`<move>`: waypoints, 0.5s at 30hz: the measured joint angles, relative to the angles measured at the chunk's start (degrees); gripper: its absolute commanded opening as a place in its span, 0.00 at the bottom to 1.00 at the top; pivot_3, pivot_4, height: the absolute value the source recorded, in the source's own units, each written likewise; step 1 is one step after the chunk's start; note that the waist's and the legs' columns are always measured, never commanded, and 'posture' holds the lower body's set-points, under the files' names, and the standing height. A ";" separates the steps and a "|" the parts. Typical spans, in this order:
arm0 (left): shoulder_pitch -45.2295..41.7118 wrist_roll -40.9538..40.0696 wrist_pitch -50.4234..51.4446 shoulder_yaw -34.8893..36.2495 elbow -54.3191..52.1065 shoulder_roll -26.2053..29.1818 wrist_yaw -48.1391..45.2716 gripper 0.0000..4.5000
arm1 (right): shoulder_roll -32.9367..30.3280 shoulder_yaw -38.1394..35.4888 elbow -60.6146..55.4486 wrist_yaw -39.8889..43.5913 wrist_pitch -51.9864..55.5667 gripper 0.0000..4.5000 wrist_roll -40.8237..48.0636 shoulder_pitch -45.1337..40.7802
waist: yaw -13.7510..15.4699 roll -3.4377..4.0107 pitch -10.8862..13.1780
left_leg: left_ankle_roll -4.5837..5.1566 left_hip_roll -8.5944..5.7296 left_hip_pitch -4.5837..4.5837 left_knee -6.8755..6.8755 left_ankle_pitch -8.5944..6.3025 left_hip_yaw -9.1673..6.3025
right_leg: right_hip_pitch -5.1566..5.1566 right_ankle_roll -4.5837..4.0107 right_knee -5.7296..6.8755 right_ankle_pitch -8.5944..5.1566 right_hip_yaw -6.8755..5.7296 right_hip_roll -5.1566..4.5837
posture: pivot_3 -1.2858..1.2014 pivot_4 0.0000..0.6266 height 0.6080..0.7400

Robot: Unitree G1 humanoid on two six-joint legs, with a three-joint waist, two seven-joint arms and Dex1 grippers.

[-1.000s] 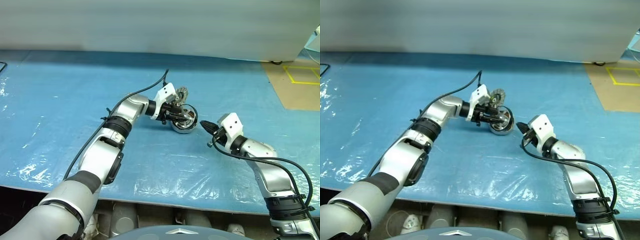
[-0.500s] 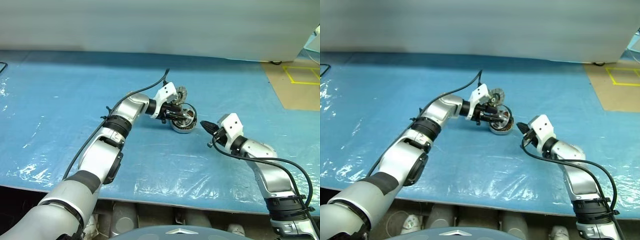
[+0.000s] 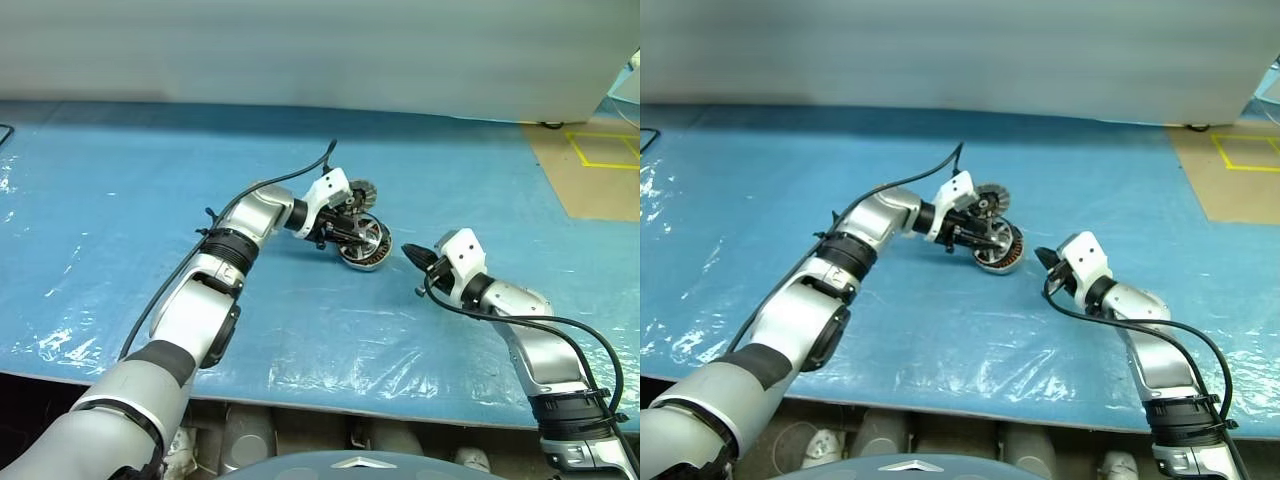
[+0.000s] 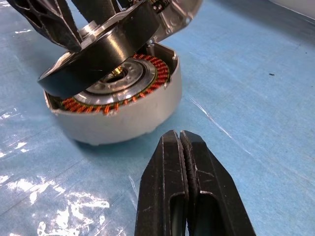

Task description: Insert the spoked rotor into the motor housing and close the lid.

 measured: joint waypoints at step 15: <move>0.04 -0.08 0.97 -0.44 -0.22 0.66 -1.41 0.40 | 0.03 0.43 0.23 0.00 -0.92 0.00 -0.27 -0.06 | -0.03 0.00 0.00 | 0.00 -0.01 -0.01 -0.12 0.00 0.00 | 0.00 0.07 -0.14 0.04 -0.01 0.01 | 0.52 0.24 1.00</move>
